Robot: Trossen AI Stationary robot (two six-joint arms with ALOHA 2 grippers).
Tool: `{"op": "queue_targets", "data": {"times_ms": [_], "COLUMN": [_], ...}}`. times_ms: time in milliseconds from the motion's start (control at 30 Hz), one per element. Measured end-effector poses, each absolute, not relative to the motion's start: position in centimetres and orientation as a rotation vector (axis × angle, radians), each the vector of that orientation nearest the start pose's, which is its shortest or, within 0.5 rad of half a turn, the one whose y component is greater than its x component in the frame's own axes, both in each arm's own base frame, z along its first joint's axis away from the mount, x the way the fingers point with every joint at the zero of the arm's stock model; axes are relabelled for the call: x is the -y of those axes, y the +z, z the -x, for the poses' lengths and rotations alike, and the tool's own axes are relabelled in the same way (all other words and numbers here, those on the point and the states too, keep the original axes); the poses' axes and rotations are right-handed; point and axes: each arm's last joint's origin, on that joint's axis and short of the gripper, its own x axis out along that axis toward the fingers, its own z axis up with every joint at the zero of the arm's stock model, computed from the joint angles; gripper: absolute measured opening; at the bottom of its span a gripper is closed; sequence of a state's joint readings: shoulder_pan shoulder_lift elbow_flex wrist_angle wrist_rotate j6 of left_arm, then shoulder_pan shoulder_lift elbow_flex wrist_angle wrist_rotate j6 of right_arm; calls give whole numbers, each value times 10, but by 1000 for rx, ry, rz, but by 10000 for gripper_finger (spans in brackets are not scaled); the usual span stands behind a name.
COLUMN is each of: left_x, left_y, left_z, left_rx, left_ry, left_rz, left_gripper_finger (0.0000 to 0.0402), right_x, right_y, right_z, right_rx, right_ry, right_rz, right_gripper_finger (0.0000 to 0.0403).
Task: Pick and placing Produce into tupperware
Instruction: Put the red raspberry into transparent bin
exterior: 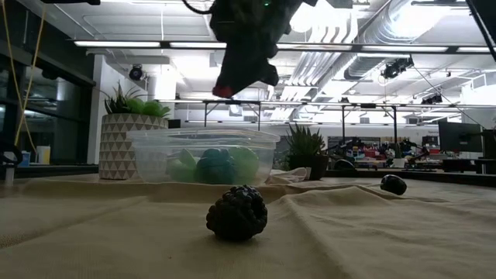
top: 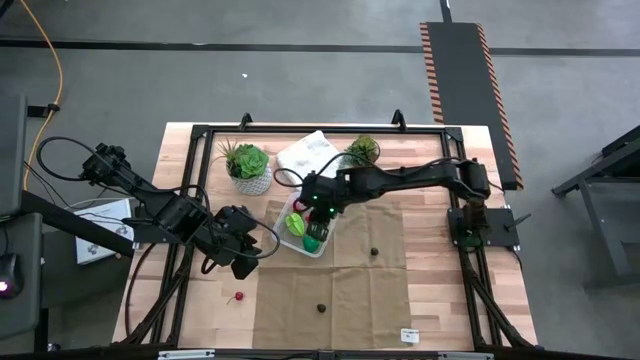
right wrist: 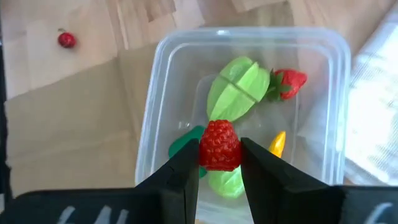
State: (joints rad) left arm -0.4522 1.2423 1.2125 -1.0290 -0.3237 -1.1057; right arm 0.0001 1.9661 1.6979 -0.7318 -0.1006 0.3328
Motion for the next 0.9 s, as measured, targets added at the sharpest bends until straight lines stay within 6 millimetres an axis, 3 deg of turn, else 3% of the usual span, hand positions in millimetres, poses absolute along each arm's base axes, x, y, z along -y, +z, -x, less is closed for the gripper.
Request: {"op": "queue_targets", "data": {"times_ms": [200,900], "left_x": [91,91], "left_y": [323,322], "left_z": [-209,-208], "left_rx": [-907,-928], "left_ry": [418,412], "left_rz": [614,599], "left_gripper_finger": [140,140], "right_x": [3,3], "right_y": [257,208], "right_z": [-434,-448], "right_rx": [-1047,-1171], "right_ry": [-156,-176], "right_rz": [-312,-294], "right_gripper_finger": [87,87]}}
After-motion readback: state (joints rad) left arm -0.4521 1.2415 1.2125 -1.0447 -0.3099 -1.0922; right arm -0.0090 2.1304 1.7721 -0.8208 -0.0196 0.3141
